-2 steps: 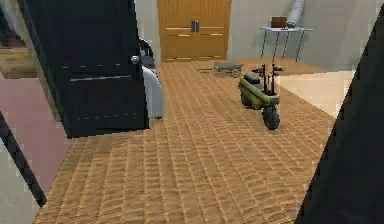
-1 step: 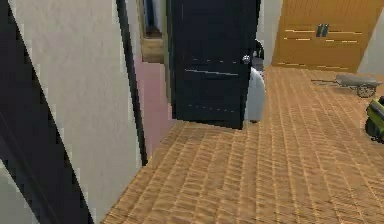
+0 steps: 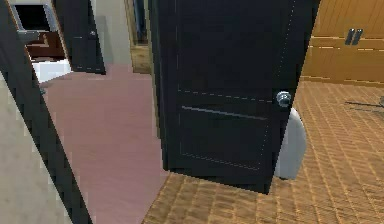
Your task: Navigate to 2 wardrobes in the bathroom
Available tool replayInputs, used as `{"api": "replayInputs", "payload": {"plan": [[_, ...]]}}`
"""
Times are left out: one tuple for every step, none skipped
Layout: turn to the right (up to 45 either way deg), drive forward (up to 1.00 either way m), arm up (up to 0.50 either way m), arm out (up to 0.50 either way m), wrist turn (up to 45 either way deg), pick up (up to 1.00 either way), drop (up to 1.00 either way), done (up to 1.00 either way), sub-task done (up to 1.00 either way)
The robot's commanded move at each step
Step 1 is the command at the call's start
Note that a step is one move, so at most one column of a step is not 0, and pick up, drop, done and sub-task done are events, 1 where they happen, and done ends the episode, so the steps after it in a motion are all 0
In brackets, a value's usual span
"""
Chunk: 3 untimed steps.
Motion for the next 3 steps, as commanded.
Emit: {"api": "replayInputs", "payload": {"plan": [[-6.0, 0.00, 0.00, 0.00, 0.0, 0.00, 0.00, 0.00, 0.00], [0.0, 0.50, 0.00, 0.00, 0.0, 0.00, 0.00, 0.00, 0.00], [-6.0, 0.00, 0.00, 0.00, 0.0, 0.00, 0.00, 0.00, 0.00]]}}
